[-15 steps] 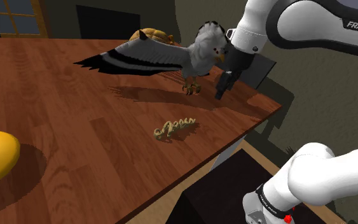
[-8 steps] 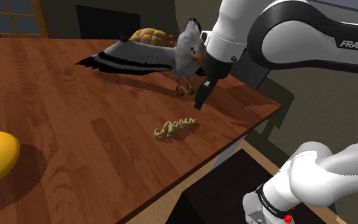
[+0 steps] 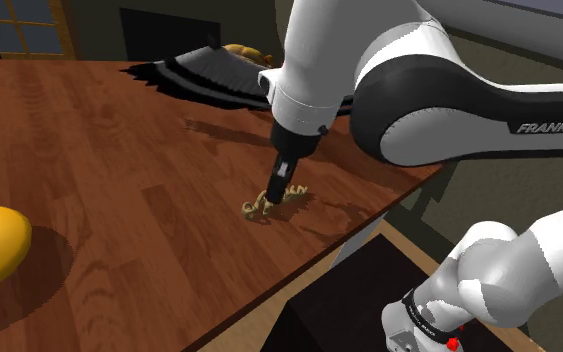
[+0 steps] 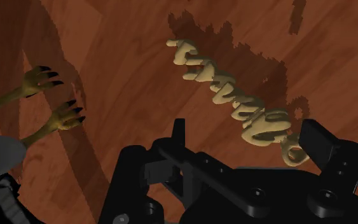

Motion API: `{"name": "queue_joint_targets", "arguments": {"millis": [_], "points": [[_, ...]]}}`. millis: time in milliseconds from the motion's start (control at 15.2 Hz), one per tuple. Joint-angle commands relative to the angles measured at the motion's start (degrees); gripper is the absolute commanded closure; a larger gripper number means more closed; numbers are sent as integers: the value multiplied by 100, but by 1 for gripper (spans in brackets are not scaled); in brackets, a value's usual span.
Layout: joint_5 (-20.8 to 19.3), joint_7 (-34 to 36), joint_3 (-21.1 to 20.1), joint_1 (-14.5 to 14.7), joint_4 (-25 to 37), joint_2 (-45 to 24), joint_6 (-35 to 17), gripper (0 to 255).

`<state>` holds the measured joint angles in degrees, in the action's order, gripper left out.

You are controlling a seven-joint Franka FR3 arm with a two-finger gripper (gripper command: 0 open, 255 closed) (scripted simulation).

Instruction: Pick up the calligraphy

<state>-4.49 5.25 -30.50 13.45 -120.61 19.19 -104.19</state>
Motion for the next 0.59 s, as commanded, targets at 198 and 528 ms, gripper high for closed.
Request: {"name": "queue_joint_targets", "arguments": {"millis": [198, 528], "points": [[-158, 128, -201, 50, -127, -208, -306, 0], [-194, 224, -242, 51, -423, -270, -646, 0]]}}
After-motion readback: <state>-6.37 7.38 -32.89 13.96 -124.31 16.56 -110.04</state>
